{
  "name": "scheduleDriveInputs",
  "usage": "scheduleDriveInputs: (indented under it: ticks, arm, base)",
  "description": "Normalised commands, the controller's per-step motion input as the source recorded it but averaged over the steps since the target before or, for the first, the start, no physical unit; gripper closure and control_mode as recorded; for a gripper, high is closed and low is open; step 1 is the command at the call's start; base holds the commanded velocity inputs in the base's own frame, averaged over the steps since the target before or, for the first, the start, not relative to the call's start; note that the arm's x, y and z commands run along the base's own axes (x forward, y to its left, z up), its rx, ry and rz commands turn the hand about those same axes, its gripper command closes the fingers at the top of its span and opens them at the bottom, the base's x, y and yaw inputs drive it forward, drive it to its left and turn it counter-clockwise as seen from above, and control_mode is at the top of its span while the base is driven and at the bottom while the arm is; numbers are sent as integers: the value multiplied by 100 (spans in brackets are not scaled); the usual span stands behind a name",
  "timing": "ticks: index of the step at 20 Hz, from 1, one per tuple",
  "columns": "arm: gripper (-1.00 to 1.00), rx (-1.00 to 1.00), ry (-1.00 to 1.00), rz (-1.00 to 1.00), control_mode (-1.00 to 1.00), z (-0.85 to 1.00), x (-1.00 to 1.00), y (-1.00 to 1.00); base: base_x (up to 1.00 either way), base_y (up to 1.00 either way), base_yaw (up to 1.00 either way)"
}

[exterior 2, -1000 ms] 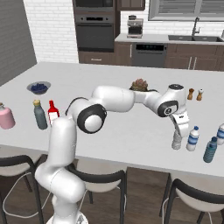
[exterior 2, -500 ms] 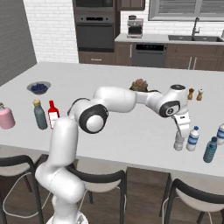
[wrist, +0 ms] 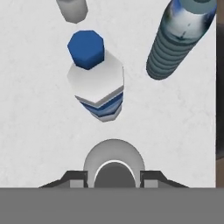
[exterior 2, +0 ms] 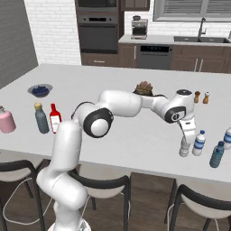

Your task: Move the plastic bottles in the middle to the plastics group, and the glass bottles in the middle to the glass group.

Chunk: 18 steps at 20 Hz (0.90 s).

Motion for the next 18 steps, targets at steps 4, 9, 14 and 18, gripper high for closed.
scheduleDriveInputs:
  ticks: [4, 9, 14, 18]
  arm:
    - [100, 0, -2, -3, -100, -12, 0, 0]
    - [-100, 0, 0, 0, -100, 0, 0, 0]
    - [-100, 0, 0, 0, -100, 0, 0, 0]
    - [-100, 0, 0, 0, -100, 0, 0, 0]
  base:
    - [0, 0, 0]
    - [0, 0, 0]
    - [0, 0, 0]
    - [0, 0, 0]
